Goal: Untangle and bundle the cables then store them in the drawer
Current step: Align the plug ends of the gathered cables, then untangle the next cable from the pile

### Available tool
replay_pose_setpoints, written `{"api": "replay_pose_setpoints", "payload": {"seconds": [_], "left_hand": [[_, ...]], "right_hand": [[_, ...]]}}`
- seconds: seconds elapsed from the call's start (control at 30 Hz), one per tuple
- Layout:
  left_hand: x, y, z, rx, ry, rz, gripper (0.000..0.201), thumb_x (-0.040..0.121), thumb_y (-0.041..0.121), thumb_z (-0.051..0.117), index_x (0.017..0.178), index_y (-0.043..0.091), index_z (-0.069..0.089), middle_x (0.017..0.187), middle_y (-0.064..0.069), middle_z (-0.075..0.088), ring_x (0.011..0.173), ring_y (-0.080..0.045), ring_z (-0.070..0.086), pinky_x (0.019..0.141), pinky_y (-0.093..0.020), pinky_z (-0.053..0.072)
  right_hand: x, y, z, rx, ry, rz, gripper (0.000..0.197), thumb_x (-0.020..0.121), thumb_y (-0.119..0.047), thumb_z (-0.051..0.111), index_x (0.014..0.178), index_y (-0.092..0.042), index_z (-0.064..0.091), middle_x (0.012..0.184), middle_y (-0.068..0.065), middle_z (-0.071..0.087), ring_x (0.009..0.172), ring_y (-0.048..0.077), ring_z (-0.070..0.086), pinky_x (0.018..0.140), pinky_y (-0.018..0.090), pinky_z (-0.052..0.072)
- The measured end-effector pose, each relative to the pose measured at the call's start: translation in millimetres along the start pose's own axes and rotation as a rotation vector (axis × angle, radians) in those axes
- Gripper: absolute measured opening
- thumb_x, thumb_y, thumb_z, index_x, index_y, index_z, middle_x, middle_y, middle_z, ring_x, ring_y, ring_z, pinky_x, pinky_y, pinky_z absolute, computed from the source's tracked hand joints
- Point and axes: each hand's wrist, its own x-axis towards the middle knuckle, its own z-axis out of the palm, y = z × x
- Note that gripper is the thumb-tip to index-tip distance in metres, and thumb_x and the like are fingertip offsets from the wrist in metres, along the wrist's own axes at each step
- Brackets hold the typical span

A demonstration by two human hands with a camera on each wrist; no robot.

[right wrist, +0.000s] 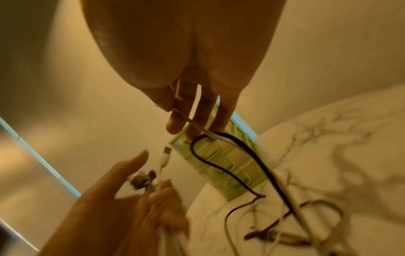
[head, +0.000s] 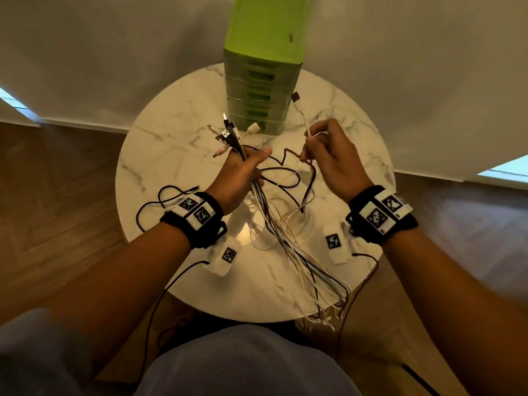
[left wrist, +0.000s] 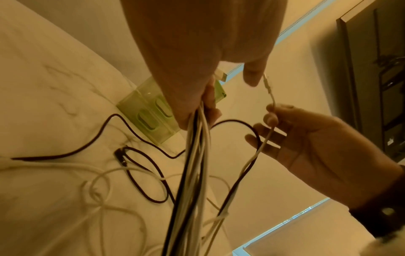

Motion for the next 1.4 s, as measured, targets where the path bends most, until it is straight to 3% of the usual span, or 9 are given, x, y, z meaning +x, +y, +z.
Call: {"api": "replay_pose_setpoints", "payload": {"seconds": [0.3,0.43,0.57,0.8,0.87,0.93,1.03,1.2,1.4], "left_hand": [[-17.8,12.2,38.7,0.022,-0.086,0.118,0.027,0.096,0.049,0.061,0.090,0.022,0.060,0.067,0.003,0.053,0.059,-0.013,0.050,0.056,-0.028,0.040],[-20.6,13.9,37.7,0.143,-0.022,0.107,0.030,0.105,0.047,0.046,0.097,0.021,0.059,0.065,0.006,0.057,0.057,-0.008,0.056,0.056,-0.024,0.046],[-25.3,20.1,36.1,0.308,0.093,0.129,0.047,0.105,0.055,0.035,0.077,0.020,0.051,0.067,0.003,0.053,0.065,-0.013,0.053,0.069,-0.032,0.045],[-19.2,50.7,16.8,-0.096,0.174,0.237,0.037,0.105,0.051,0.038,0.091,0.020,0.055,0.072,0.004,0.052,0.074,-0.018,0.061,0.079,-0.043,0.055],[-19.2,67.2,3.9,-0.238,0.179,0.277,0.040,0.106,0.049,0.037,0.083,0.019,0.049,0.068,0.003,0.048,0.069,-0.020,0.063,0.067,-0.040,0.059],[-20.3,84.2,-13.4,-0.293,0.210,0.308,0.043,0.106,0.051,0.036,0.074,0.022,0.041,0.063,0.006,0.041,0.052,-0.012,0.047,0.048,-0.026,0.040],[-18.5,94.4,-39.2,-0.221,0.244,0.359,0.045,0.106,0.051,0.036,0.070,0.024,0.037,0.061,0.008,0.036,0.049,-0.008,0.027,0.048,-0.026,0.020],[-30.4,68.8,-30.5,0.130,0.193,0.301,0.047,0.104,0.053,0.040,0.066,0.027,0.046,0.060,0.009,0.047,0.054,-0.010,0.036,0.058,-0.029,0.031],[-43.1,39.4,11.6,0.391,0.149,0.144,0.062,0.103,0.060,0.031,0.075,0.023,0.072,0.068,0.010,0.066,0.067,-0.016,0.052,0.070,-0.032,0.040]], "right_hand": [[-30.4,4.6,37.8,-0.219,-0.096,-0.113,0.009,0.105,-0.023,0.043,0.112,-0.021,0.048,0.087,-0.005,0.072,0.081,0.017,0.071,0.077,0.044,0.054],[-32.2,2.2,36.9,-0.140,-0.165,-0.084,0.012,0.105,-0.025,0.046,0.111,-0.016,0.051,0.083,-0.004,0.070,0.078,0.013,0.068,0.073,0.033,0.053],[-30.4,10.0,35.4,-0.114,-0.348,0.071,0.025,0.104,-0.044,0.041,0.091,-0.025,0.050,0.076,-0.006,0.067,0.070,0.008,0.064,0.073,0.029,0.050],[-44.8,71.5,12.4,-0.351,-0.657,0.180,0.048,0.100,-0.062,0.030,0.076,-0.027,0.052,0.069,-0.002,0.065,0.067,0.018,0.063,0.077,0.036,0.051],[-48.9,94.8,-3.3,-0.474,-0.726,0.204,0.050,0.098,-0.065,0.029,0.074,-0.027,0.051,0.069,-0.003,0.061,0.065,0.018,0.058,0.076,0.037,0.049],[-52.6,114.4,-22.2,-0.526,-0.693,0.237,0.051,0.093,-0.068,0.028,0.078,-0.026,0.054,0.075,-0.005,0.060,0.073,0.019,0.058,0.080,0.037,0.047],[-47.7,121.3,-42.1,-0.469,-0.545,0.256,0.052,0.091,-0.067,0.030,0.081,-0.025,0.058,0.077,-0.002,0.065,0.077,0.020,0.065,0.083,0.036,0.050],[-18.9,68.8,-27.7,-0.326,-0.292,0.101,0.045,0.105,-0.048,0.036,0.078,-0.018,0.057,0.071,-0.005,0.058,0.067,0.007,0.055,0.074,0.032,0.045],[-13.0,1.2,13.1,-0.319,-0.376,-0.121,0.035,0.106,-0.042,0.033,0.092,-0.021,0.057,0.076,-0.012,0.058,0.070,0.003,0.054,0.070,0.028,0.039]]}}
